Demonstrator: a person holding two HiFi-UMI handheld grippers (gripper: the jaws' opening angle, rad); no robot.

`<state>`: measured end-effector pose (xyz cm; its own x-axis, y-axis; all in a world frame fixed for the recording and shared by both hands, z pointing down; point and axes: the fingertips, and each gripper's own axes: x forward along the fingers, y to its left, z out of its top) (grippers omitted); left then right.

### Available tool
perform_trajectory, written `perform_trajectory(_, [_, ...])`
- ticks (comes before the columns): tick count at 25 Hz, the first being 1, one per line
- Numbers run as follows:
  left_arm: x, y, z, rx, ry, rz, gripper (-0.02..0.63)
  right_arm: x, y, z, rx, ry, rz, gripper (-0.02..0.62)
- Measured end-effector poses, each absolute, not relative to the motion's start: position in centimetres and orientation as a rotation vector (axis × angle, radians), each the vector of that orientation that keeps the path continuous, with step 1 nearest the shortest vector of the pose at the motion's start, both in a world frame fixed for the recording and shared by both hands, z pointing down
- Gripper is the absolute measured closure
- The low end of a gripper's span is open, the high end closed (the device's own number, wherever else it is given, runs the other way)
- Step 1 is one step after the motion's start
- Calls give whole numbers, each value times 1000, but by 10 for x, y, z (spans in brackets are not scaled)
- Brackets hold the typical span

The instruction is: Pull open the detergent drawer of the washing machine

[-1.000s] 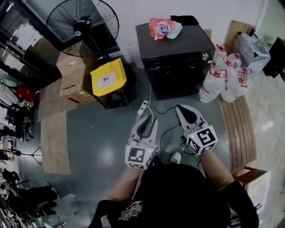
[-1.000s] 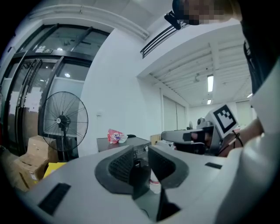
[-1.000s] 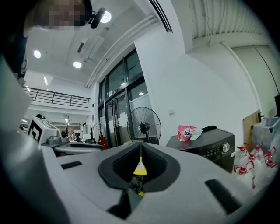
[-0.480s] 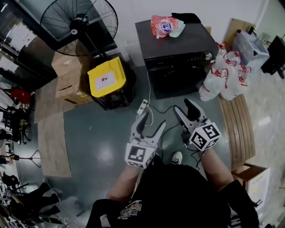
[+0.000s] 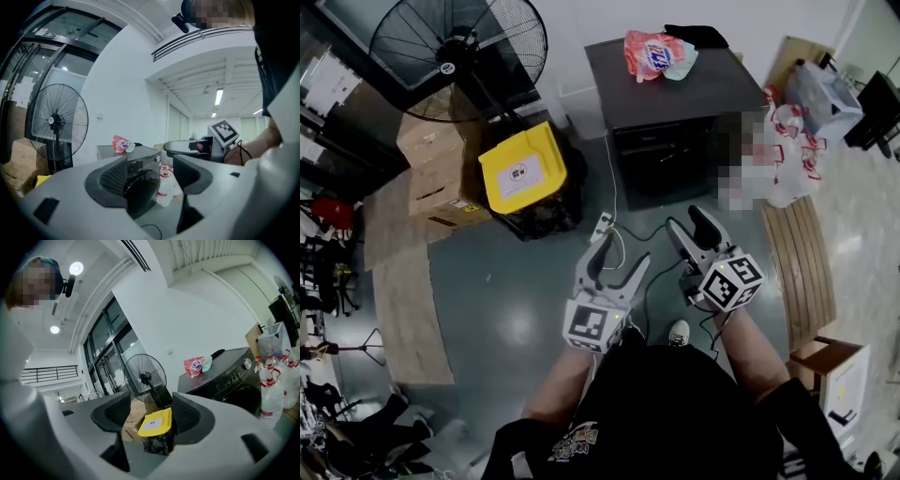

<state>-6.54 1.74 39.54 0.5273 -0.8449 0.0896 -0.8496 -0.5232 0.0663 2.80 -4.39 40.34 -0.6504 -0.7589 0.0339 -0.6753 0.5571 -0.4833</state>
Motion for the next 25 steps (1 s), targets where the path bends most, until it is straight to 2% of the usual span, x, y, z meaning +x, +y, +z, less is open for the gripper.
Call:
perform_trajectory(14, [-136,-29,406,2728,-1373,74,328,-47,-102,430,-1268,2491,-845,301])
perform_trajectory(25, [-152,-54,408,2729,-1375,79,328,-61,-146,455,-1239,2388,-998,290])
